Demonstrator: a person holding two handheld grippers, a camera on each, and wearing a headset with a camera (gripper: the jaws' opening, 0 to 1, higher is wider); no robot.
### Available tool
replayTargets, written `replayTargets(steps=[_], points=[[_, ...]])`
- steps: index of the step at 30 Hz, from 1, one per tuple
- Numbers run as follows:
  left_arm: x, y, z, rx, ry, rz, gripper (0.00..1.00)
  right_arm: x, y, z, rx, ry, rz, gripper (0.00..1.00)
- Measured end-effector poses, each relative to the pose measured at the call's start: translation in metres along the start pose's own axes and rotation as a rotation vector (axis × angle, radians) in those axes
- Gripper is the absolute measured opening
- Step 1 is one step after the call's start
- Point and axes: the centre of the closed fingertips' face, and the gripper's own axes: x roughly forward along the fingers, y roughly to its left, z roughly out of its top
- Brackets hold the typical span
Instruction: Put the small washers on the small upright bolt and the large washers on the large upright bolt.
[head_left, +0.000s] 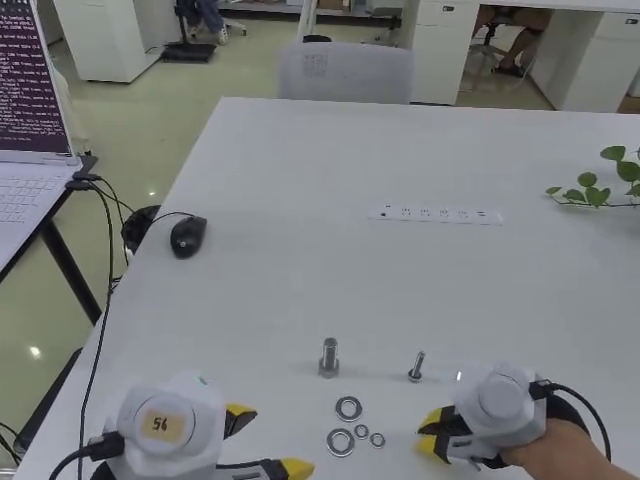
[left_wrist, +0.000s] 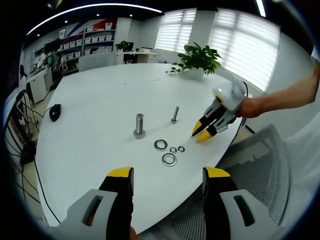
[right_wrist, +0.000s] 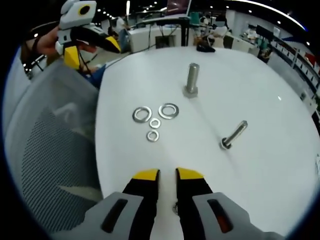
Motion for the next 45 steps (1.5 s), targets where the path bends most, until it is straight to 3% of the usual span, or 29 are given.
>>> replayTargets(steps=[10,18,24,30,35,41,45], points=[[0.005,-0.004,0.003,0.012,0.004,-0.015,0.55,-0.020,-0.016,-0.029,0.068,0.010,-0.060,0.19],[0.006,-0.005,0.003,0.017,0.009,-0.018,0.55,-0.022,-0.016,-0.039,0.078,0.032,-0.054,0.20],[0.006,-0.006,0.001,0.015,0.012,-0.018,0.55,-0.022,-0.013,-0.039,-0.011,0.099,-0.040,0.20],[0.007,-0.008,0.001,0.017,0.013,-0.019,0.55,-0.020,-0.008,-0.038,-0.156,0.211,0.023,0.17],[0.007,-0.007,0.001,0.018,0.012,-0.018,0.55,-0.018,-0.009,-0.039,-0.214,0.270,0.047,0.16],[0.007,-0.008,0.001,0.017,0.010,-0.017,0.55,-0.018,-0.009,-0.039,-0.230,0.296,0.051,0.15],[0.007,-0.008,0.002,0.019,0.008,-0.018,0.55,-0.018,-0.009,-0.040,-0.200,0.263,0.028,0.15]])
